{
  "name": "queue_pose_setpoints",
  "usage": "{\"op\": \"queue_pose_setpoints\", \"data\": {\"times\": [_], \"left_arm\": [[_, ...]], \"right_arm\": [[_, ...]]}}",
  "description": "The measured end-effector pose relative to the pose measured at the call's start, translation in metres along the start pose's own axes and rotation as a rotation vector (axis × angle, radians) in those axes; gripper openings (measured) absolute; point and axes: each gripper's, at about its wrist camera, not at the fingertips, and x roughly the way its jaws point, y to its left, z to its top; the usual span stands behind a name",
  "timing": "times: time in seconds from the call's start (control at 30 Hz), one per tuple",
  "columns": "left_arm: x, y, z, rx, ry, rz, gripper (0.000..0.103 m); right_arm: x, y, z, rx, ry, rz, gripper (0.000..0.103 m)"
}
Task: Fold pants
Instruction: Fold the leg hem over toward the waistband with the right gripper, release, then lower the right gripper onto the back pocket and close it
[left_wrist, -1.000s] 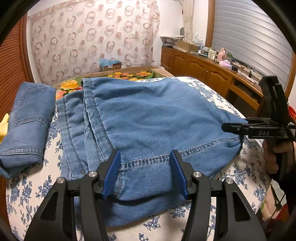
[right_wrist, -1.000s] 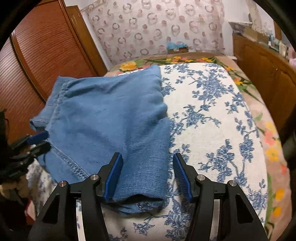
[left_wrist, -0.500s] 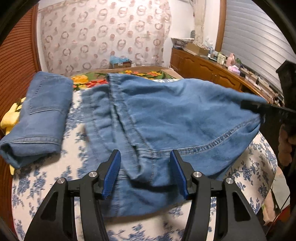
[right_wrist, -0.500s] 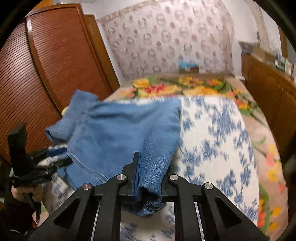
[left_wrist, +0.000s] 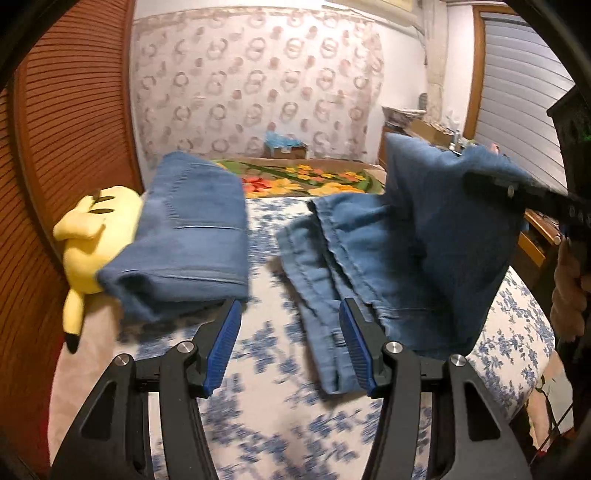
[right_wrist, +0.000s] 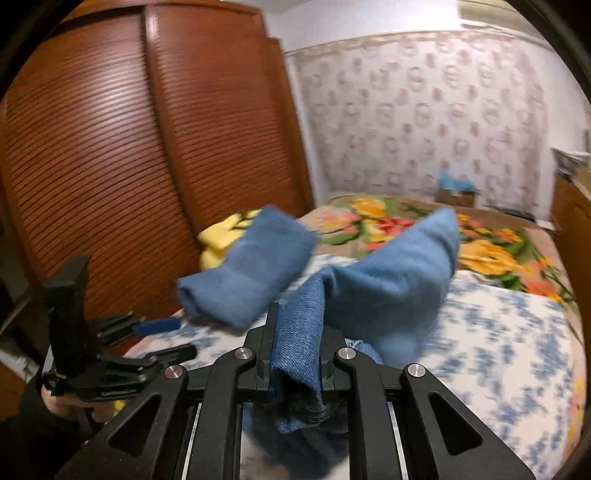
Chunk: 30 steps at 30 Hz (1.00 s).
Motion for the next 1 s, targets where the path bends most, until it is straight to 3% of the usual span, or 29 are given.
{"op": "queue_pose_setpoints", "data": {"times": [0.13,0.3,0.4,0.67,0.8,1.0], "left_arm": [[-0.006,0.012,0.001,-0.019,-0.004,0.032,0.056],[-0.007,0.027,-0.003,-0.048,-0.008,0.051,0.056],[-0.006,0.031,-0.005,-0.056,-0.009,0.053,0.056],[-0.005,0.026,-0.006,-0.045,-0.011,0.041,0.056],[-0.003,0.016,-0.004,-0.035,-0.015,0.027,0.056],[-0.002,-0.006,0.005,-0.021,-0.028,-0.023,0.056]], "right_arm": [[0.036,0.023,-0.025,-0.024,0.095,0.101,0.013],[0.077,0.036,-0.066,-0.060,0.225,0.135,0.013],[0.088,0.035,-0.077,-0.064,0.253,0.139,0.013],[0.056,0.035,-0.057,-0.070,0.210,0.123,0.040],[0.027,0.036,-0.053,-0.078,0.150,0.089,0.043],[0.017,0.006,-0.045,-0.065,0.100,-0.065,0.044]]}}
